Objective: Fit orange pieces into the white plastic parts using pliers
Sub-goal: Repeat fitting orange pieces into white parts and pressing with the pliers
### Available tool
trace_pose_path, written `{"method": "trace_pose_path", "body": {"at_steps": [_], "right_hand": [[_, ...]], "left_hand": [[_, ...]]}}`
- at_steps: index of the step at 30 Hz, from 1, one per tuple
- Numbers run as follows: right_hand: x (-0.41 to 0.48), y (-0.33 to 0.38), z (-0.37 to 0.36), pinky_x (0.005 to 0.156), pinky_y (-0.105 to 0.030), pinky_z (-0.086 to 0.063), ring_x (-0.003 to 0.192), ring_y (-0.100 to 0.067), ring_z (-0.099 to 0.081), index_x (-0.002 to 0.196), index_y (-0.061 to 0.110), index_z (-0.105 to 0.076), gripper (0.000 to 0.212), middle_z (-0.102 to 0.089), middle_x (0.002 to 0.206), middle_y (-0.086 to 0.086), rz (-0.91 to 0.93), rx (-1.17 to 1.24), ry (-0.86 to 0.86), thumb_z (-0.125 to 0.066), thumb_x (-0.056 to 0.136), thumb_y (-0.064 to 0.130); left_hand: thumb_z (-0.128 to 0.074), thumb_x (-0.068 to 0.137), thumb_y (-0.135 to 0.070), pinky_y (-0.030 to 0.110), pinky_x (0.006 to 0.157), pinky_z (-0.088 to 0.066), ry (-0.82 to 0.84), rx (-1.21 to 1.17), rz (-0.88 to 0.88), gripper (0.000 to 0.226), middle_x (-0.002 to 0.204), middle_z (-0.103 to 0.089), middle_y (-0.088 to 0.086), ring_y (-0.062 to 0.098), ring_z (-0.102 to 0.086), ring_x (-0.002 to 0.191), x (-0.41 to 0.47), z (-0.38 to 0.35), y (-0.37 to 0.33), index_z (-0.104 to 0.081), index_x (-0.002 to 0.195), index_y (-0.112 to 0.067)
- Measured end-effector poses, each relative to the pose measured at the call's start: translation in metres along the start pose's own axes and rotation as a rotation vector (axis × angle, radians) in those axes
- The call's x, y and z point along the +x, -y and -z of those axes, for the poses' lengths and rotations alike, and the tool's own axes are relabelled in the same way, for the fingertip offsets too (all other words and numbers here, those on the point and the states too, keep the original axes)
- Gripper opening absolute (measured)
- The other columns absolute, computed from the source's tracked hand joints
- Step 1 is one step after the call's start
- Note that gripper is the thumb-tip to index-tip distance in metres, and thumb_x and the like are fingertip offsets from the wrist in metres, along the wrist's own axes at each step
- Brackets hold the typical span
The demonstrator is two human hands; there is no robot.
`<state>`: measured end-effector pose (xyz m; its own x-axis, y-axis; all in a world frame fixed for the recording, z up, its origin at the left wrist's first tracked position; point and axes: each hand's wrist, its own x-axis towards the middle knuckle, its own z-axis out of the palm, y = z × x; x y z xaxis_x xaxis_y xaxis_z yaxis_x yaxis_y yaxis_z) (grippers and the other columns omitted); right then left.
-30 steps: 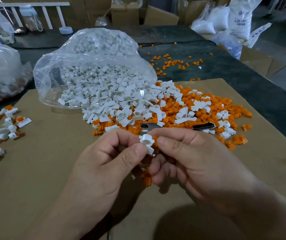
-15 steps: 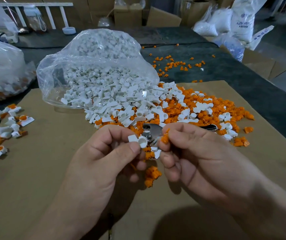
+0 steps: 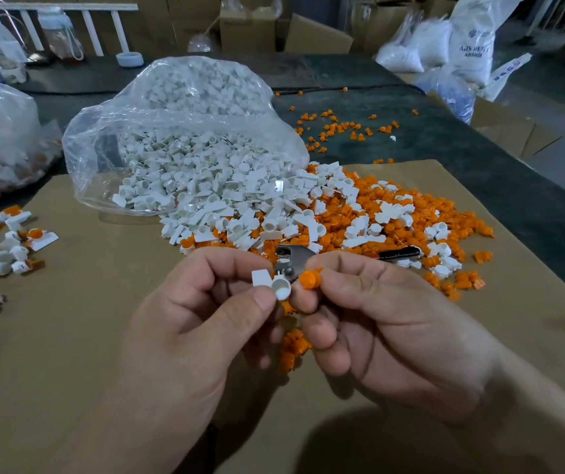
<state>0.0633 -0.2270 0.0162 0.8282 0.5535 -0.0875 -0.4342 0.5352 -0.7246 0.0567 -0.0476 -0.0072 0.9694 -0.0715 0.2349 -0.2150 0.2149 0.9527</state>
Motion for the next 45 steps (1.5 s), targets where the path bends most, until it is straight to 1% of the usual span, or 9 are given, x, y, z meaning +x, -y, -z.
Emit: {"method": "trace_pose_path", "body": {"at_steps": [3,7,10,13,20,29,34,40,45], "right_hand": [[0.001,-0.004,0.0,0.047,-0.026,-0.053,0.052,-0.019,-0.062,0.093,0.001,-0.06,0.014,-0.063,0.069,-0.014,0.059,-0.142,-0.074,-0.054,0.091,0.014],[-0.004,-0.013,-0.004,0.052,-0.038,-0.056,0.058,-0.018,-0.067,0.089,0.028,-0.064,0.011,-0.067,0.071,-0.005,0.262,-0.809,-0.325,-0.054,0.093,0.029],[-0.008,-0.017,-0.006,0.055,-0.028,-0.056,0.07,-0.007,-0.066,0.092,0.037,-0.057,0.008,-0.065,0.081,0.011,0.437,-1.305,-0.425,-0.048,0.094,0.037],[-0.009,-0.016,-0.009,0.059,-0.025,-0.052,0.077,-0.006,-0.062,0.093,0.038,-0.052,0.011,-0.059,0.082,0.016,0.531,-1.525,-0.415,-0.042,0.094,0.042],[-0.007,-0.014,-0.012,0.062,-0.016,-0.043,0.074,0.0,-0.05,0.093,0.039,-0.049,0.005,-0.049,0.078,0.019,0.585,-1.746,-0.385,-0.048,0.094,0.034],[-0.009,-0.008,-0.019,0.056,-0.021,-0.043,0.069,-0.003,-0.05,0.097,0.026,-0.059,0.01,-0.053,0.082,0.014,0.492,-1.835,-0.278,-0.05,0.094,0.029],[-0.005,-0.006,-0.021,0.062,-0.021,-0.036,0.072,-0.002,-0.045,0.102,0.028,-0.056,0.013,-0.045,0.082,0.016,0.387,-1.845,-0.226,-0.044,0.099,0.033],[-0.004,-0.01,-0.02,0.056,-0.027,-0.05,0.068,-0.007,-0.056,0.092,0.02,-0.061,0.011,-0.06,0.078,0.01,0.392,-1.934,-0.236,-0.053,0.085,0.021],[-0.002,-0.013,-0.017,0.058,-0.038,-0.054,0.071,-0.015,-0.061,0.093,0.015,-0.064,0.014,-0.064,0.081,0.003,0.44,-1.908,-0.235,-0.056,0.082,0.014]], "left_hand": [[-0.073,0.069,-0.03,0.022,0.044,-0.048,-0.012,0.034,-0.008,0.021,0.065,-0.068,0.004,0.015,-0.066,0.053,-0.001,0.0,0.0,-0.075,0.09,-0.029],[-0.077,0.07,-0.024,0.021,0.044,-0.049,-0.021,0.096,0.021,0.022,0.067,-0.07,0.005,0.015,-0.067,0.054,-0.001,0.0,0.0,-0.075,0.091,-0.03],[-0.071,0.075,-0.02,0.02,0.046,-0.05,-0.048,0.144,0.039,0.019,0.064,-0.069,0.001,0.015,-0.068,0.053,-0.001,0.001,0.002,-0.075,0.09,-0.032],[-0.071,0.075,-0.027,0.021,0.048,-0.051,-0.057,0.206,0.047,0.018,0.061,-0.068,-0.002,0.015,-0.068,0.054,0.001,0.002,0.004,-0.075,0.091,-0.035],[-0.069,0.066,-0.052,0.029,0.051,-0.056,-0.008,0.338,0.039,0.032,0.068,-0.071,-0.005,0.018,-0.07,0.061,-0.001,0.005,0.005,-0.072,0.096,-0.041],[-0.07,0.075,-0.033,0.022,0.05,-0.052,0.025,0.384,0.04,0.022,0.069,-0.072,-0.006,0.013,-0.069,0.06,-0.002,0.005,0.006,-0.072,0.094,-0.044],[-0.071,0.07,-0.049,0.026,0.052,-0.053,0.03,0.431,0.033,0.027,0.07,-0.072,-0.008,0.009,-0.066,0.057,-0.004,0.005,0.004,-0.072,0.096,-0.046],[-0.076,0.073,-0.03,0.023,0.049,-0.052,0.071,0.264,0.083,0.019,0.064,-0.07,0.004,0.019,-0.067,0.052,-0.003,0.005,0.003,-0.075,0.092,-0.033],[-0.073,0.063,-0.044,0.027,0.053,-0.055,0.033,0.265,0.074,0.03,0.068,-0.072,0.001,0.014,-0.066,0.057,-0.002,0.005,0.005,-0.075,0.091,-0.034]]}}
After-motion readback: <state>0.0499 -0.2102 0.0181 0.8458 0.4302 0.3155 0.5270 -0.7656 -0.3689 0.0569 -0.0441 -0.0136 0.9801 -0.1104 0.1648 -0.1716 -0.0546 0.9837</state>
